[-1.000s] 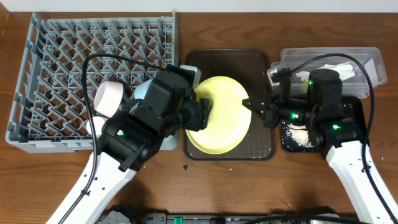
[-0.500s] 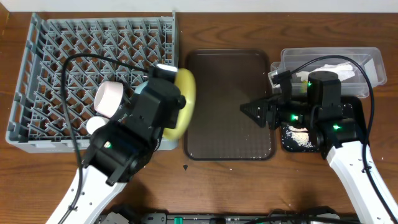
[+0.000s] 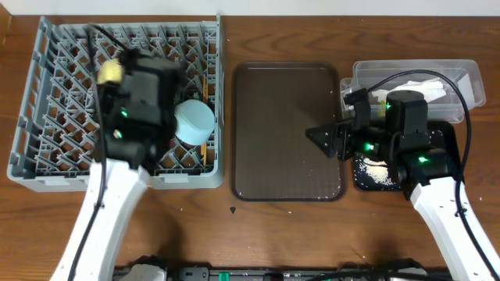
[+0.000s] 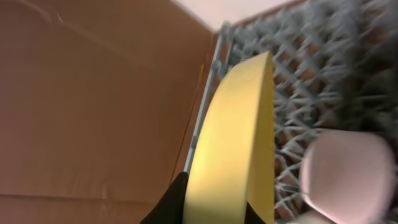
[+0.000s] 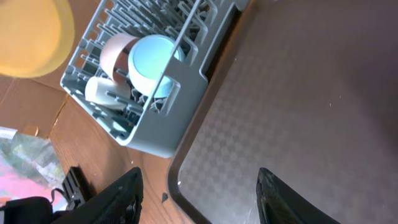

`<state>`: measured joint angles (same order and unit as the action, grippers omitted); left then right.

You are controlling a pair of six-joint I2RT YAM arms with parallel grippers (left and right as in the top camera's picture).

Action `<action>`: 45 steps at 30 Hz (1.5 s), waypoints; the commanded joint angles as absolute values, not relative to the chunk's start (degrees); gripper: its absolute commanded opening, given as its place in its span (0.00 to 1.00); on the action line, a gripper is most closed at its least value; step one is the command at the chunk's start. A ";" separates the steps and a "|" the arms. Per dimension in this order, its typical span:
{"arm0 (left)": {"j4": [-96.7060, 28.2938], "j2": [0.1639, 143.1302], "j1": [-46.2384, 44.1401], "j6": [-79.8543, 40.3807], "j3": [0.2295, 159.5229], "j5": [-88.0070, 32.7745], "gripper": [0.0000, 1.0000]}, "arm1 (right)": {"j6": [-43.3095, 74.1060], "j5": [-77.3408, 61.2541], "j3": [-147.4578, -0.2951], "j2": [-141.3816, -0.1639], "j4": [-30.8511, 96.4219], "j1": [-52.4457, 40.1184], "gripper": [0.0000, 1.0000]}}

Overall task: Sort waste into correct bins and load items into the dishwasher
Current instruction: 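Carry the yellow plate with the left gripper and stand it in the rack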

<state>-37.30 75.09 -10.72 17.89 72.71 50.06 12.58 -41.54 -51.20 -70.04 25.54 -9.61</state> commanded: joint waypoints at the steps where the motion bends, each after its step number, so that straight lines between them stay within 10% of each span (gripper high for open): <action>1: -34.13 79.88 -4.12 23.68 73.23 43.40 0.08 | 12.80 -41.28 -51.68 -69.32 25.76 -9.06 0.56; 18: -24.34 95.72 3.11 28.21 73.23 32.80 0.10 | 12.80 -38.74 -51.68 -69.34 26.24 -9.06 0.57; 20: -24.29 95.94 3.16 28.21 73.23 32.32 0.17 | 12.80 -38.17 -51.68 -69.34 26.22 -9.06 0.57; 25: -24.08 95.11 3.14 27.92 73.25 32.40 0.71 | 12.80 -37.71 -51.68 -69.34 26.22 -9.06 0.57; 30: -24.60 90.87 2.50 19.20 73.41 32.03 0.91 | 12.80 -37.71 -51.68 -69.34 26.52 -9.06 0.57; 45: -42.04 64.51 -6.28 0.80 73.52 0.97 0.95 | 10.35 -28.60 -57.25 -60.77 34.63 -9.06 0.59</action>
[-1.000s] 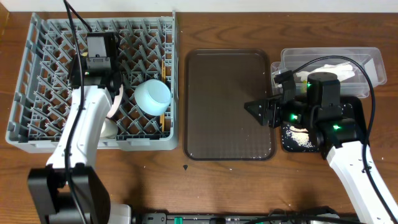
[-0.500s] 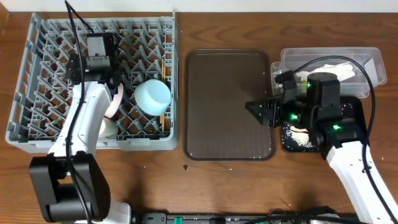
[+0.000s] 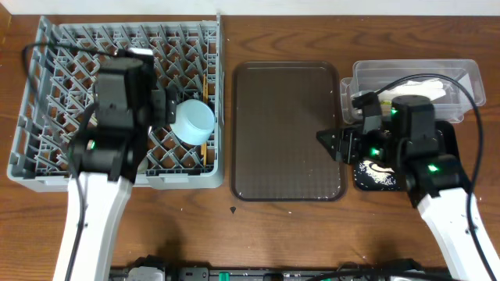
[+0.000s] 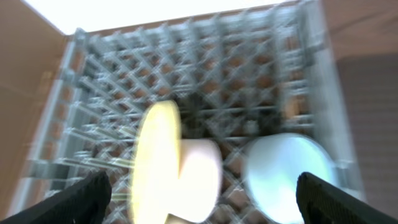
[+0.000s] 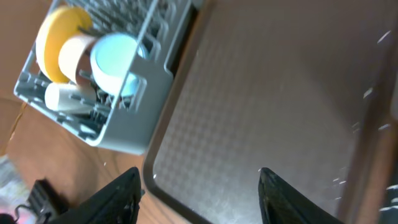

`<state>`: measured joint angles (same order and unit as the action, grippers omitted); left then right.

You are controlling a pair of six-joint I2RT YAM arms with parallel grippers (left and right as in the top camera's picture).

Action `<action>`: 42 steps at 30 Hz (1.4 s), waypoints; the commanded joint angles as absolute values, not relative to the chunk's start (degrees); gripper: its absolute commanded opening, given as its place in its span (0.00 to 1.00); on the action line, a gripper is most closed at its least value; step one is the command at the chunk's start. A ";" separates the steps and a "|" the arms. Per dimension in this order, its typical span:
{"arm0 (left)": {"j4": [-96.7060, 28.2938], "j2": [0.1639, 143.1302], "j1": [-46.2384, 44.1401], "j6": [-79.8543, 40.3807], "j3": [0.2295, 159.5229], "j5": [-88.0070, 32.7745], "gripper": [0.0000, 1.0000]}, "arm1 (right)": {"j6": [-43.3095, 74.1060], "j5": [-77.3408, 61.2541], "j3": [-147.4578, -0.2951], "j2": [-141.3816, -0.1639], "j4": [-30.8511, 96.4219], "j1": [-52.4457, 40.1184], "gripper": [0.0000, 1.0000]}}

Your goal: Sort waste into correct bins and load items into the dishwasher

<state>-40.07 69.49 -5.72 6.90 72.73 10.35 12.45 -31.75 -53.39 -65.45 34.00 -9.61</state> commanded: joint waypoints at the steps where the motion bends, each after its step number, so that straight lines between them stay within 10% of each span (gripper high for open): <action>1: -43.24 62.28 -6.31 0.75 73.52 -0.38 0.95 | 9.91 -28.42 -57.89 -59.13 35.00 -9.06 0.61; 5: -48.66 55.27 -6.31 0.30 73.52 -1.08 0.95 | 9.87 -28.36 -58.74 -52.64 34.46 -9.06 0.73; 6: -49.89 54.02 -6.31 0.30 73.52 -1.10 0.95 | 10.59 -28.38 -58.74 -51.33 34.28 -9.06 0.99; 31: -53.15 48.27 -6.31 0.32 73.52 -1.04 0.96 | 8.84 -19.29 -58.37 -41.87 39.40 -9.02 0.99; 42: -53.15 48.27 -6.31 0.32 73.52 -1.04 0.96 | 0.99 -12.49 -34.96 -23.14 27.81 -3.25 0.99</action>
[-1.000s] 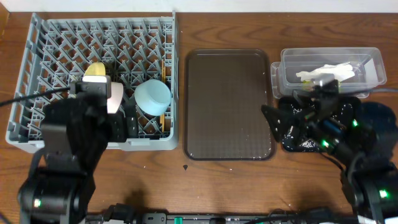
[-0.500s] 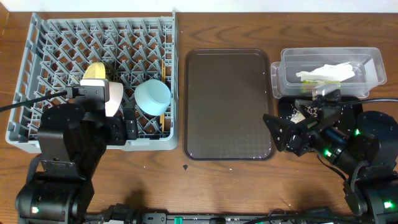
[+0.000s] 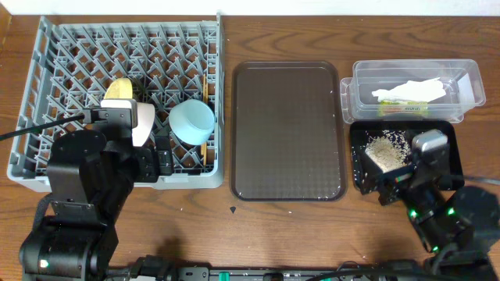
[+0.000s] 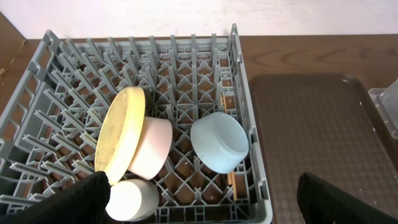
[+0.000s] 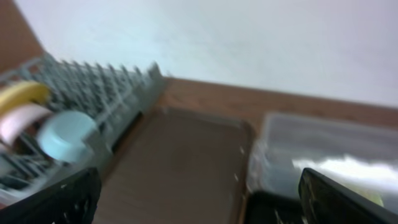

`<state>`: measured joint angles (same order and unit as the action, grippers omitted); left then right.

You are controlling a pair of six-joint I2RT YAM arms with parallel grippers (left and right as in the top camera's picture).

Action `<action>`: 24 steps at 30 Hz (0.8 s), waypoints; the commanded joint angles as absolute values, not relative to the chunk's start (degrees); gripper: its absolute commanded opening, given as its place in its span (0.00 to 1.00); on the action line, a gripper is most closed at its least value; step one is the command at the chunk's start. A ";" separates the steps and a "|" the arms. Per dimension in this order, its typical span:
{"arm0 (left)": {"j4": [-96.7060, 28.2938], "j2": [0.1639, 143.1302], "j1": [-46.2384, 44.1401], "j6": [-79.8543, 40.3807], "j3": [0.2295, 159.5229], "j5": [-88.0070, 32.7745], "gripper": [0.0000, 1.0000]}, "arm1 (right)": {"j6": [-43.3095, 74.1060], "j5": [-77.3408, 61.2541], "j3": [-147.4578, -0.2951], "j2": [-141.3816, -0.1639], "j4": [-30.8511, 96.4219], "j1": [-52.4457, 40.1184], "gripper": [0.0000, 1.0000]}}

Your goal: Sort waste into correct bins and load items into the dishwasher

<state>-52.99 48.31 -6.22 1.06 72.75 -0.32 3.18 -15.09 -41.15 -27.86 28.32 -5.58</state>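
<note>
The grey dishwasher rack (image 4: pixel 242 87) holds a yellow plate (image 4: pixel 121 134) on edge, leaning on a pink bowl (image 4: pixel 152 146). A light blue bowl (image 4: pixel 219 142) and a white cup (image 4: pixel 132 199) lie beside them. My left gripper (image 4: pixel 202 202) is open and empty, above the rack's front edge. My right gripper (image 5: pixel 202 199) is open and empty too, near the table's front right; its view is blurred. The clear bin (image 3: pixel 461 86) holds wrappers, and the black bin (image 3: pixel 449 133) holds pale crumbs.
A brown tray (image 3: pixel 287 129) lies bare between the rack and the bins. A small dark speck (image 3: pixel 234 209) sits on the wood in front of the tray. Wooden sticks (image 3: pixel 205 86) lie in the rack by its right wall.
My left gripper has drawn back from over the rack's middle to its front edge. My right arm has left the tray's right edge and sits in front of the black bin.
My left gripper was shut on the yellow plate above the rack's left part, my right gripper open by the tray. Then the plate stood in the rack against the pink bowl, with my left gripper open. Now both arms sit near the table's front.
</note>
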 commanded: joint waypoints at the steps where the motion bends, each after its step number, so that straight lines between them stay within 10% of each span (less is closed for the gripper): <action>1: -53.15 48.27 -6.31 0.32 73.52 -1.04 0.96 | 0.99 -12.25 -32.53 -21.37 26.63 -2.57 0.99; 13: -53.15 48.27 -6.31 0.32 73.52 -1.04 0.96 | 1.67 -12.49 -0.91 -0.32 0.75 -0.73 0.99; 24: -53.15 48.27 -6.31 0.32 73.52 -1.06 0.96 | 1.63 -12.23 -0.32 -0.49 3.18 -0.75 0.99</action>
